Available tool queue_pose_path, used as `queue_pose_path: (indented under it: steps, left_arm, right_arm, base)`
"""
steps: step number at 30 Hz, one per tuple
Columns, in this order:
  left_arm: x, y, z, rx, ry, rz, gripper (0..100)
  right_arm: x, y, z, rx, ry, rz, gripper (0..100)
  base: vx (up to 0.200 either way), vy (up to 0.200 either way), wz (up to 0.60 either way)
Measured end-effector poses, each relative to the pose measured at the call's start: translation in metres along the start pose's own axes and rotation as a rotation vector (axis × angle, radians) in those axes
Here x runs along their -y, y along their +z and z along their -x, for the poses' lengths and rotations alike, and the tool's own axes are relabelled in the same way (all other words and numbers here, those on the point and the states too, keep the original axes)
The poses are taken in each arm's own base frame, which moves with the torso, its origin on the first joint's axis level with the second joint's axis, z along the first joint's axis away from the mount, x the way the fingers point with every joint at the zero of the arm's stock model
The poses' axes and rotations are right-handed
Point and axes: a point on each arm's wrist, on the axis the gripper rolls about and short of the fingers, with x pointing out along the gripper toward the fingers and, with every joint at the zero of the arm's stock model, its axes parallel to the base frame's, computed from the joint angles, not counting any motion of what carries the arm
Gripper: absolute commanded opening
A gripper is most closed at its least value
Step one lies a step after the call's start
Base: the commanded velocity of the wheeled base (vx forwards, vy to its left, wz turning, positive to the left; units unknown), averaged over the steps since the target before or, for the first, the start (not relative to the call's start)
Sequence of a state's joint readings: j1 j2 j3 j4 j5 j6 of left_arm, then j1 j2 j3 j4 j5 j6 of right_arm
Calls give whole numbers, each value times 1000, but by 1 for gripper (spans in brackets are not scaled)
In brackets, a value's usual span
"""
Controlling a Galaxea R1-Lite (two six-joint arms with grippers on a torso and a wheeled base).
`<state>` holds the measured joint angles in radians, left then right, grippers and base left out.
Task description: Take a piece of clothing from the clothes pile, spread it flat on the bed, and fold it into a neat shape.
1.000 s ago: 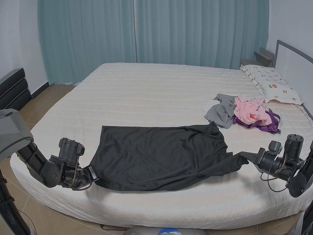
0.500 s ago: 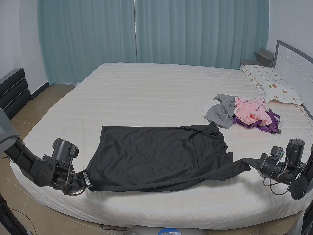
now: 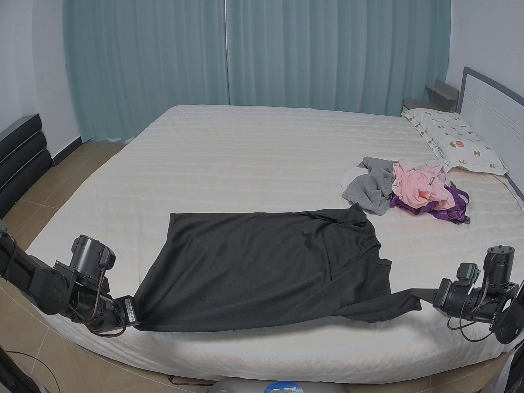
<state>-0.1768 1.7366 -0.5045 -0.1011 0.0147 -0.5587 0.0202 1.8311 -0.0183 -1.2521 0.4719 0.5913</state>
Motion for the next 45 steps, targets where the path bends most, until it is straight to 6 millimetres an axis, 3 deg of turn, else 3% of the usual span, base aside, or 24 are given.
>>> queue_pose_path:
  steps: [10, 23, 24, 25, 37, 45]
  left_arm:
    - [-5, -7, 8, -40, 24, -38, 0]
    - [-6, -16, -5, -108, 57, -59, 0]
    - [-6, -16, -5, -112, 59, -59, 0]
    - [-6, -16, -6, -114, 60, -61, 100]
    - [-1, -16, -9, -122, 40, -69, 100]
    - [2, -7, -7, -121, -57, -11, 100]
  right_arm:
    - [0, -18, 16, -157, -66, 78, 0]
    - [6, -35, 24, -316, -106, 171, 0]
    - [7, -36, 24, -325, -108, 177, 100]
    - [7, -37, 24, -334, -109, 179, 100]
    - [11, -37, 16, -369, -93, 163, 100]
    - [16, -24, -6, -354, -92, 168, 100]
  base:
    - [0, 0, 0]
    - [0, 0, 0]
    - [0, 0, 0]
    - [0, 0, 0]
    - [0, 0, 0]
    - [0, 0, 0]
